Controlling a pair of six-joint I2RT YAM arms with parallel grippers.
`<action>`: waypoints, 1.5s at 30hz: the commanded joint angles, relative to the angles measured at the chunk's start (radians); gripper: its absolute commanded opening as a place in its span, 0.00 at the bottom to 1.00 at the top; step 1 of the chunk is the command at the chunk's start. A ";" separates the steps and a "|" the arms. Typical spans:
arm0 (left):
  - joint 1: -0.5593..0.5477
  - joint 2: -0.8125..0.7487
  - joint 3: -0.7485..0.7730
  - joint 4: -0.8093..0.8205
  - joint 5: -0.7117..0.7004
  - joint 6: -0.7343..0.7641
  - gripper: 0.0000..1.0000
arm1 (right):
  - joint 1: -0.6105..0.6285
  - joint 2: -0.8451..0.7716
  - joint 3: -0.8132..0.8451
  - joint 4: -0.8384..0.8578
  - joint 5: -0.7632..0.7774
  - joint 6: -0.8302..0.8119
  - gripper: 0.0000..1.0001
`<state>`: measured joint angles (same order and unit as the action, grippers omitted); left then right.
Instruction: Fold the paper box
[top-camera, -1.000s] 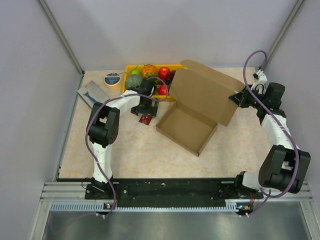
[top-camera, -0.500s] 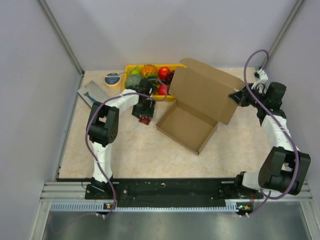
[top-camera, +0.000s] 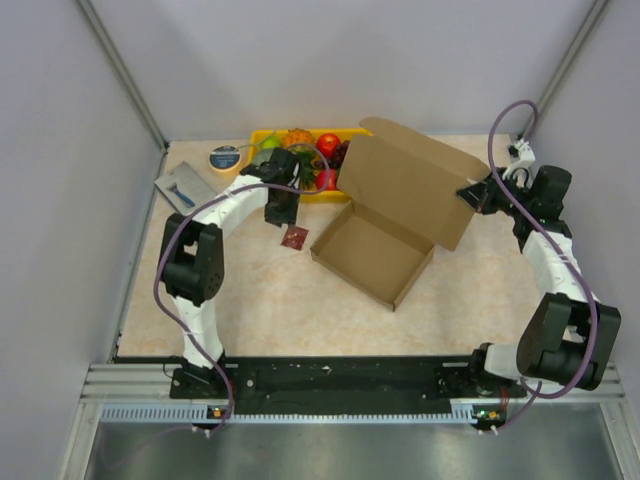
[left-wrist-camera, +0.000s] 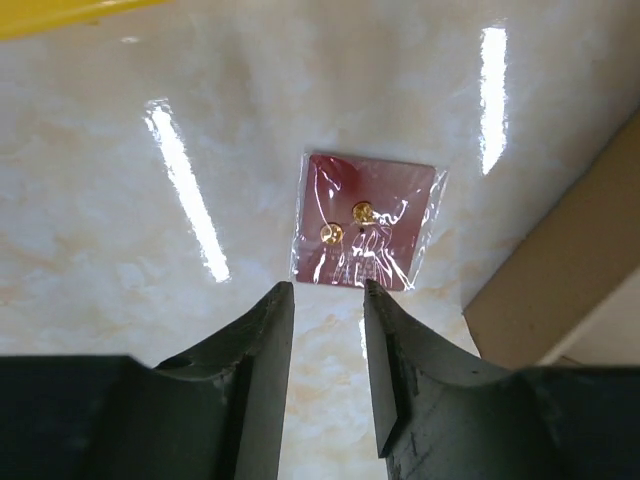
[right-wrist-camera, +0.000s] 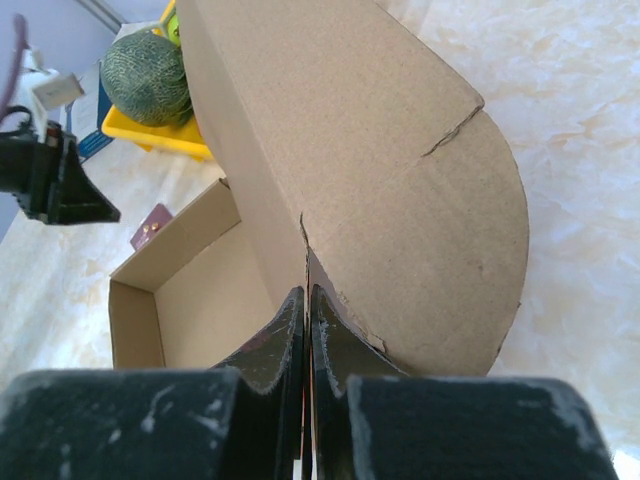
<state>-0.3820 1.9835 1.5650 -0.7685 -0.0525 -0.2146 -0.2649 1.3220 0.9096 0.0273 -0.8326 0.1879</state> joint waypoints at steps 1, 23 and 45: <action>0.003 -0.101 -0.013 0.015 -0.026 -0.012 0.38 | -0.013 -0.033 0.003 0.062 -0.020 0.012 0.00; -0.001 0.192 0.127 -0.091 0.092 0.109 0.95 | -0.013 -0.050 0.011 0.063 -0.033 0.008 0.00; -0.008 0.017 0.024 -0.011 -0.152 0.023 0.30 | -0.013 -0.053 -0.005 0.091 -0.045 0.025 0.00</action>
<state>-0.3931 2.0796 1.5974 -0.8089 -0.1547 -0.1829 -0.2649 1.3060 0.9028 0.0631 -0.8551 0.2050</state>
